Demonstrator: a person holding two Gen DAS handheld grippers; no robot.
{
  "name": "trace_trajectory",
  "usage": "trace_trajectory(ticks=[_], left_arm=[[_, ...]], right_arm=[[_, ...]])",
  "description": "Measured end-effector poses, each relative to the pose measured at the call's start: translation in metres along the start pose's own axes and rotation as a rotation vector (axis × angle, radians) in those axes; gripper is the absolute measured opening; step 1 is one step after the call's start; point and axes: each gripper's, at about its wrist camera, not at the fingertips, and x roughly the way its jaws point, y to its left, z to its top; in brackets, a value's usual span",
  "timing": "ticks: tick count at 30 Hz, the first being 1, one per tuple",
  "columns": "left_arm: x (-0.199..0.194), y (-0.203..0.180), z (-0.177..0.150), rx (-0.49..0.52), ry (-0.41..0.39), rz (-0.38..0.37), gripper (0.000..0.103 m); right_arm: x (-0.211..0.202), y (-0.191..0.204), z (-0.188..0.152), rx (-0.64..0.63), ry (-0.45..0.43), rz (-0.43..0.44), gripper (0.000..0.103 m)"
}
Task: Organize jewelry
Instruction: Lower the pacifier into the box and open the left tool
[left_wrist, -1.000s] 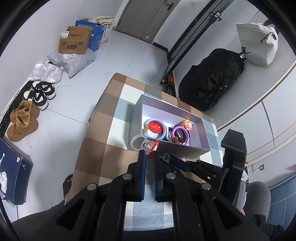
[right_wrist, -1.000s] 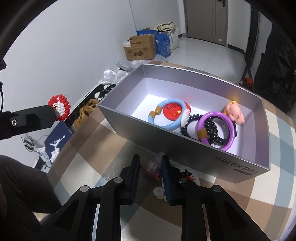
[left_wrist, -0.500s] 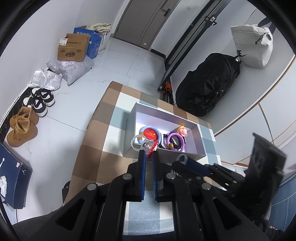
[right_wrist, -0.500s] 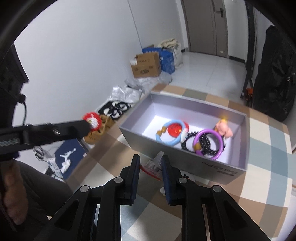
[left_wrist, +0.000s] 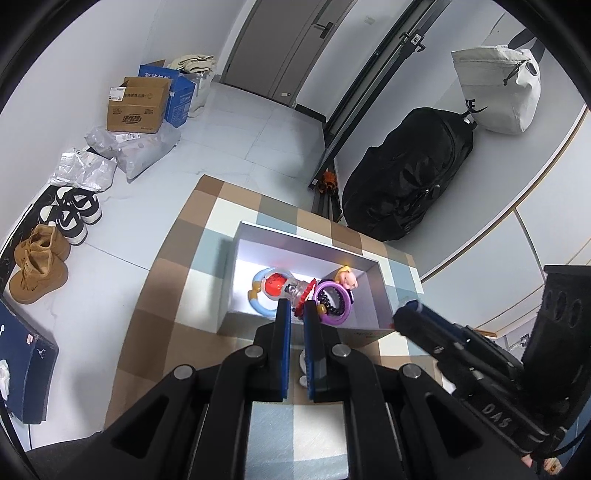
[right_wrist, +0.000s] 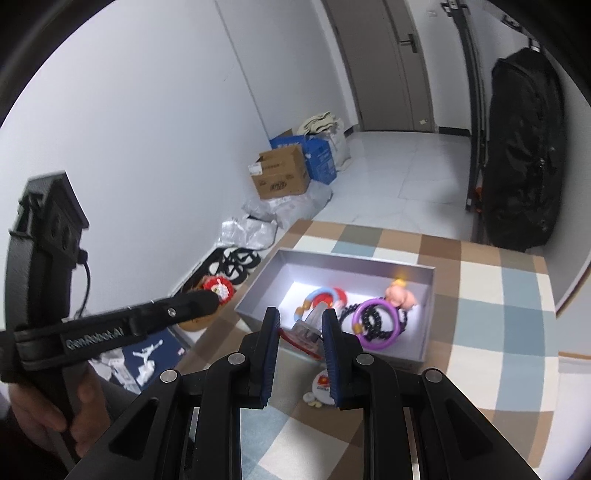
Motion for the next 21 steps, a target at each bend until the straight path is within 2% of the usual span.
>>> trace_trajectory(ticks=[12, 19, 21], left_arm=[[0.022, -0.01, 0.013, -0.003, 0.022, -0.002, 0.003], [0.037, -0.02, 0.022, 0.004, 0.054, -0.006, 0.003], [0.037, -0.021, 0.023, 0.017, 0.035, 0.024, 0.003]], right_arm=[[-0.005, -0.022, 0.017, 0.045, -0.07, 0.011, 0.022], [0.002, -0.029, 0.025, 0.013, -0.081, 0.016, 0.022], [0.007, -0.032, 0.028, 0.022, -0.074, 0.013, 0.022]])
